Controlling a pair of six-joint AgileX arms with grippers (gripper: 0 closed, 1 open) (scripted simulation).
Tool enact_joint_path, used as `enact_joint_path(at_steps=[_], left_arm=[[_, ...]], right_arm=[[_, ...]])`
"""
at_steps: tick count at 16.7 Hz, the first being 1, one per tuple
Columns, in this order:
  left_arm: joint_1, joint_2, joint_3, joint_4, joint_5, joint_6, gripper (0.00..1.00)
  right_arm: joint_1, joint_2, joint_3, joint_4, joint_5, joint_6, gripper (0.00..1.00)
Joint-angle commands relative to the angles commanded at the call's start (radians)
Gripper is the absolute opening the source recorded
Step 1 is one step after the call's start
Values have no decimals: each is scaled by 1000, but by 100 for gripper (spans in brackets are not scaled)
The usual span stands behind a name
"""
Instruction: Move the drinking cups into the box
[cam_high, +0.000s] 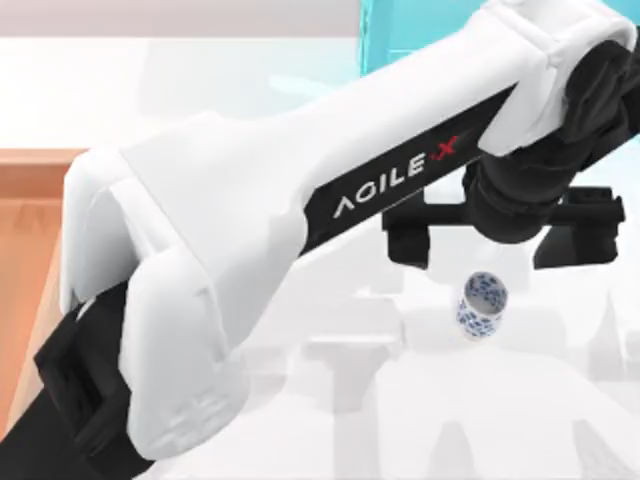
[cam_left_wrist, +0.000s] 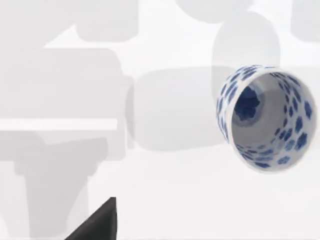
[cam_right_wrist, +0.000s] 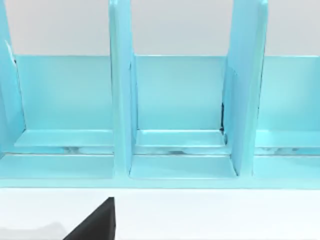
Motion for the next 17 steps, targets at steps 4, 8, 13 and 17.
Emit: enact_joint_path(at_steps=[4, 8, 13, 17], left_arm=[[11, 5, -106, 112, -1, 12, 100], [26, 22, -266, 302, 2, 28, 100], [32, 31, -333, 371, 2, 34, 100], [32, 31, -333, 371, 2, 34, 85]], right_arm=[[0, 0, 0, 0, 0, 0, 100], [0, 0, 0, 0, 0, 0, 100], [0, 0, 0, 0, 0, 0, 100], [0, 0, 0, 0, 0, 0, 100]])
